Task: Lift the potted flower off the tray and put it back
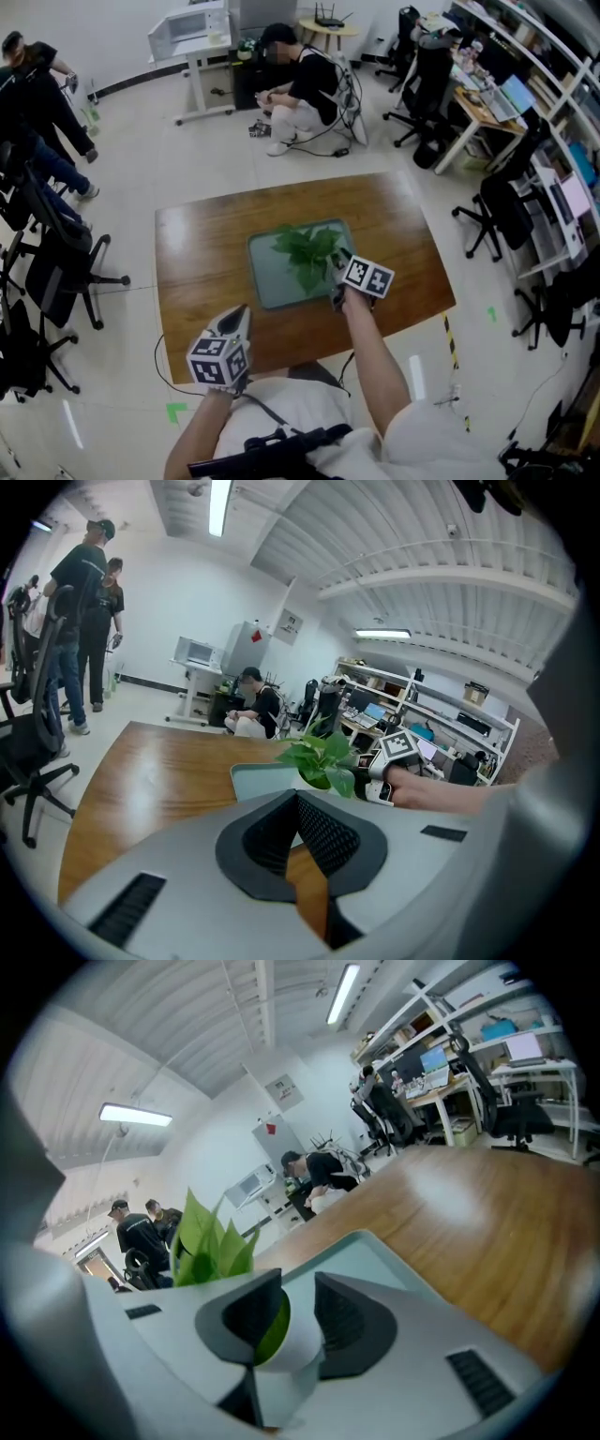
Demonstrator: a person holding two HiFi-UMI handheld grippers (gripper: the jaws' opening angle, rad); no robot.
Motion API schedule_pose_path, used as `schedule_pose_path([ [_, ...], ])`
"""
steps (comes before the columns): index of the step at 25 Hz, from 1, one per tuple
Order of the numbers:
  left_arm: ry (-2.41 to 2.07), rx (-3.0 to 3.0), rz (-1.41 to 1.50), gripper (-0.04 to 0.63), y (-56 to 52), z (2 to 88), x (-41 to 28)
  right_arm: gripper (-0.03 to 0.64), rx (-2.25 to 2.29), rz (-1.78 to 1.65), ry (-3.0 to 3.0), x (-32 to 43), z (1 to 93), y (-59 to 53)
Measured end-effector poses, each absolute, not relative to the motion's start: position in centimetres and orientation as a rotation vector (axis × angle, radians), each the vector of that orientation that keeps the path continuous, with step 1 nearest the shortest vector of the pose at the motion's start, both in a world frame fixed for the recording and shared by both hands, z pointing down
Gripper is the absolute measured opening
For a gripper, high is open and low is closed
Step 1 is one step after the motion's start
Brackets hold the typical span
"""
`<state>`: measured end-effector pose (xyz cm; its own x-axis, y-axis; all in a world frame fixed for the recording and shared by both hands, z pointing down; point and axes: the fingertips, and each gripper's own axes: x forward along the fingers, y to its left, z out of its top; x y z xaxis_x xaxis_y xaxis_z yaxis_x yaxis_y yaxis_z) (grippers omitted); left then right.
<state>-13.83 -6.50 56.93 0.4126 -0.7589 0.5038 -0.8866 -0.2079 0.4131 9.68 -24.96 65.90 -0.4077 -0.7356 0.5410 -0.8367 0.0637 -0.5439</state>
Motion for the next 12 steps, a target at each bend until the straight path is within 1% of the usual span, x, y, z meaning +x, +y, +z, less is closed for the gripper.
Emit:
schedule_pose_path([
  [5,-1.284,2.095,0.267,-0.005,-8.1,56.6,-11.3,0.134,1.725,1.096,-2.280,13.0,59.6,-22.7],
  [6,-1.263,2.109,0.266,-0.005,-8.4,56.6,-10.8,0.092,1.727,1.041,-2.294,13.4,58.5,-21.9],
  [12,-1.174,2.190,0.278,-0.005,-9.3,55.9,-8.0,0.032,1.742,0.889,-2.326,14.6,54.5,-17.0],
])
